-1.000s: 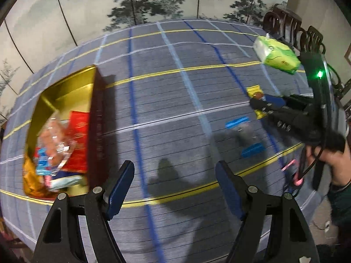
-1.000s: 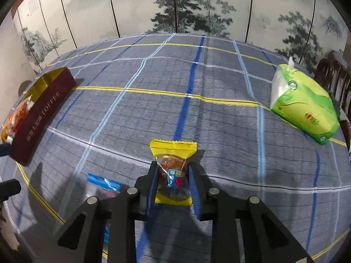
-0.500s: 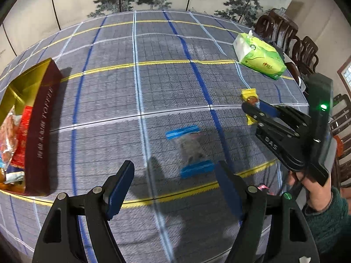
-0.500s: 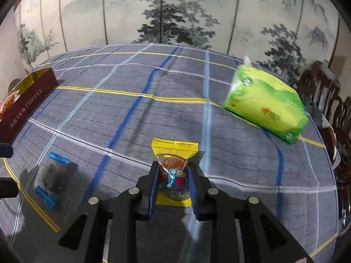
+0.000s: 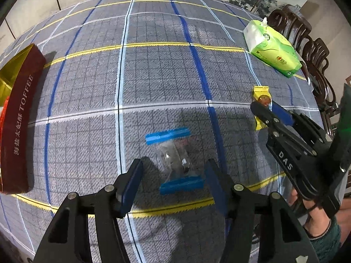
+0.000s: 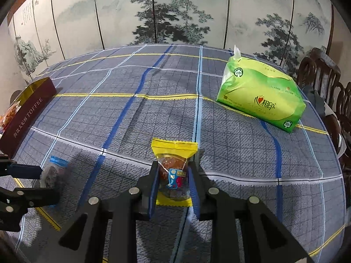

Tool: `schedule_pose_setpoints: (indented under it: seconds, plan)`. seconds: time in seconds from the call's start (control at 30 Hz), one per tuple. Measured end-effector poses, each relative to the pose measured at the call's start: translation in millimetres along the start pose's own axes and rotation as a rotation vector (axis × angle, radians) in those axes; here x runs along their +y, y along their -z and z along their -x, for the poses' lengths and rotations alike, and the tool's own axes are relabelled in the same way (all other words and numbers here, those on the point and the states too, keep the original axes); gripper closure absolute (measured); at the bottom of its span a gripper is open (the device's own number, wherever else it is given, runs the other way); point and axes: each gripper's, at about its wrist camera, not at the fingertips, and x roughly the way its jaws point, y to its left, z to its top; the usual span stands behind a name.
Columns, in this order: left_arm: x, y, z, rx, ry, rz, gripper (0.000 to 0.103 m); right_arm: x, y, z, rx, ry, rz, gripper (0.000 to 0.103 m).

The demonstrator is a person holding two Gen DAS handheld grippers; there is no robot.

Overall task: Organize snacks
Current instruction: 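Grasp the clear blue-sealed candy bag with the left gripper, then carry the clear candy bag into the gold tin and open the left gripper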

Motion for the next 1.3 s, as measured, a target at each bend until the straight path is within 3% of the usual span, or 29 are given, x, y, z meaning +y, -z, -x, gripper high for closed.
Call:
schedule_pose_setpoints:
  seconds: [0.4,0.73,1.3]
  plan:
    - [-2.9,-2.6,-3.1,0.006,-0.012,-0.042,0.077,-0.1,0.2,-0.2,0.0,-0.004,0.001,0.077]
    - [4.6,7.7,7.8,-0.001,-0.027,-0.063,0.079,1.3,0.0,-1.5,0.001,0.004,0.007,0.077]
    - [38.8,11.7,57.9,-0.103,-0.098,-0.088,0.08,5.8,0.2,-0.3,0.002,0.016,0.016,0.076]
